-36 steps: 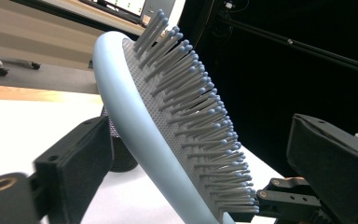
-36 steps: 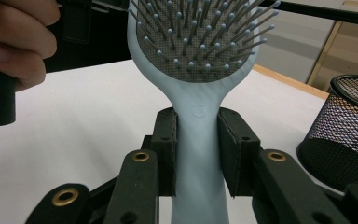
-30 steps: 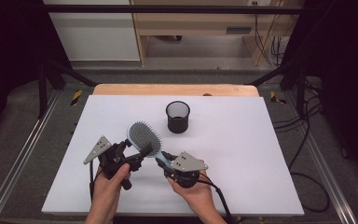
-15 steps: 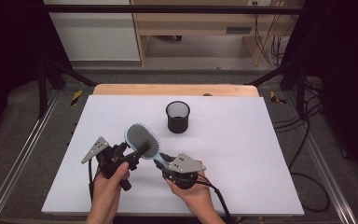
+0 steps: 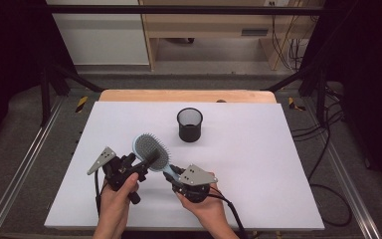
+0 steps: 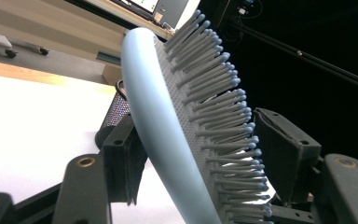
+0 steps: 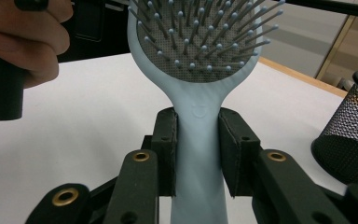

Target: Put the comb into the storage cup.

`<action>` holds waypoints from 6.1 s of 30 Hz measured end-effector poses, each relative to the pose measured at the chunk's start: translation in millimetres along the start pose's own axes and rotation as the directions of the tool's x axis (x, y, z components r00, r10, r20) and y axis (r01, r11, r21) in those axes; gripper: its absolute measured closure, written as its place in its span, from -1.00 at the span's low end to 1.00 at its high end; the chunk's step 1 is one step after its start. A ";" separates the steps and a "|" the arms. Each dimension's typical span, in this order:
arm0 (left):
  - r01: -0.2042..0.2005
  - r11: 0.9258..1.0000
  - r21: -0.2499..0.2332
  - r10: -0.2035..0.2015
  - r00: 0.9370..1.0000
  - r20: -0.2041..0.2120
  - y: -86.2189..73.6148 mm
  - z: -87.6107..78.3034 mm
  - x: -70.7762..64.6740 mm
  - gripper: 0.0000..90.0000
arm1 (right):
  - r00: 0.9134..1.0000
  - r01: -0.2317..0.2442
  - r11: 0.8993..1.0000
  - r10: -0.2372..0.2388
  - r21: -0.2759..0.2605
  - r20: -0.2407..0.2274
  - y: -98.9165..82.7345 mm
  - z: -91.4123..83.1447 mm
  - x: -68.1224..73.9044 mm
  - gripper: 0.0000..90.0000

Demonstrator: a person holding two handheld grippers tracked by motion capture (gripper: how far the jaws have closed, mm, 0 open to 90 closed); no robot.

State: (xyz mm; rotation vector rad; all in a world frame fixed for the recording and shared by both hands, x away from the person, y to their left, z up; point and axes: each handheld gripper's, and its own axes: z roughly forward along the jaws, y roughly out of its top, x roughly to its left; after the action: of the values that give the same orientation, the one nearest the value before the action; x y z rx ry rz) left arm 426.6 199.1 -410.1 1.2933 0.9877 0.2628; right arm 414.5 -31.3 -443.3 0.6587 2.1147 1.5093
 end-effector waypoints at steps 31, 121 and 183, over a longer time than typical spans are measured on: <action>0.106 0.993 -0.042 -0.104 0.994 0.044 -3.7 -6.5 2.4 0.15 | 1.000 0.000 1.000 0.000 0.030 -0.002 -3.0 9.3 7.1 0.54; -0.082 0.977 -0.195 0.054 0.988 -0.144 28.9 -43.1 31.0 0.15 | 0.957 -0.148 0.989 0.149 -0.023 0.250 -52.0 -108.7 -107.0 -0.88; -0.157 0.968 -0.194 0.146 0.987 -0.070 149.3 98.7 -21.0 0.13 | 0.935 -0.205 0.979 0.194 0.007 0.296 -60.2 -119.6 -116.4 -0.89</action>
State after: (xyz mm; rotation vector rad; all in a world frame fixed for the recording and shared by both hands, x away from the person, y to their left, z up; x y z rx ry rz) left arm 538.4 164.2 -273.2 1.1840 0.8859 0.5054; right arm 425.0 -208.0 -455.0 1.0699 1.8987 1.3743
